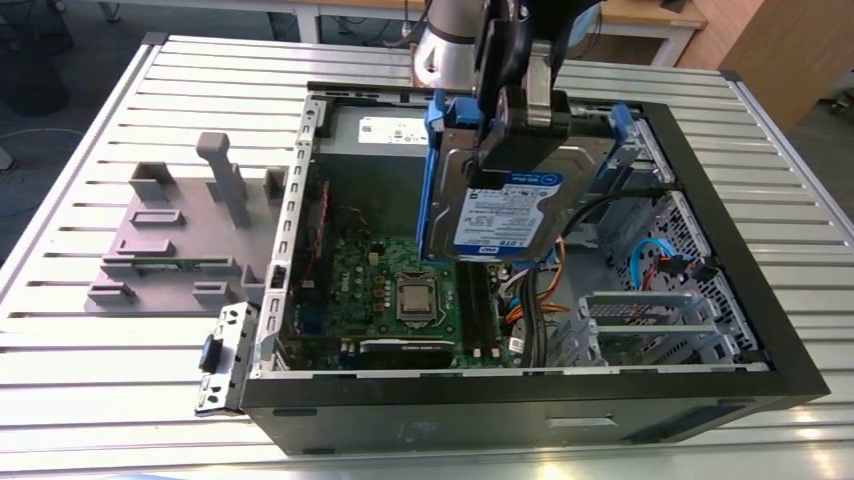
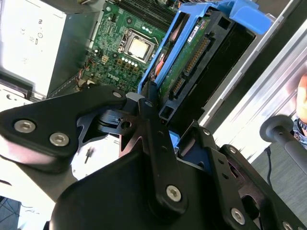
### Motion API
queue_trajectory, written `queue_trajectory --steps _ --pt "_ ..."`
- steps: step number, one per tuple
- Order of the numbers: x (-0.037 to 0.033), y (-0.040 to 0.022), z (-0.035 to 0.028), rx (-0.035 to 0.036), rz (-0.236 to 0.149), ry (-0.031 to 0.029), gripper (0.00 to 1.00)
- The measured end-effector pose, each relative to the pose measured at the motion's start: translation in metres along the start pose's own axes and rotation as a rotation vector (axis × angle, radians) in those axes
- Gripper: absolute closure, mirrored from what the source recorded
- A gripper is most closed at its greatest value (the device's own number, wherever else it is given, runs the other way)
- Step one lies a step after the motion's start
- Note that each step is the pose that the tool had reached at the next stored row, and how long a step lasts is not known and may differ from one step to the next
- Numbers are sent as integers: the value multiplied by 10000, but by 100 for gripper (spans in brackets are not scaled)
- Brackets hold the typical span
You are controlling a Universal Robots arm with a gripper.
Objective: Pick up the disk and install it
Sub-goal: 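Pick up the disk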
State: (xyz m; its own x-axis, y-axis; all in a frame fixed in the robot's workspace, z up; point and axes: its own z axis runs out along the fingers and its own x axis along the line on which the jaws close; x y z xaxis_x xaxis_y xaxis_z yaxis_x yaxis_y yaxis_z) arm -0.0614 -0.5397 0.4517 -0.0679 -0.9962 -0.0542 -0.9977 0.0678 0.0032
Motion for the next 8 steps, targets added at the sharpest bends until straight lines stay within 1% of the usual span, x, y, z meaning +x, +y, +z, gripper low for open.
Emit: queue_trajectory --steps 8 --pt "27 -3 8 0 0 1 64"
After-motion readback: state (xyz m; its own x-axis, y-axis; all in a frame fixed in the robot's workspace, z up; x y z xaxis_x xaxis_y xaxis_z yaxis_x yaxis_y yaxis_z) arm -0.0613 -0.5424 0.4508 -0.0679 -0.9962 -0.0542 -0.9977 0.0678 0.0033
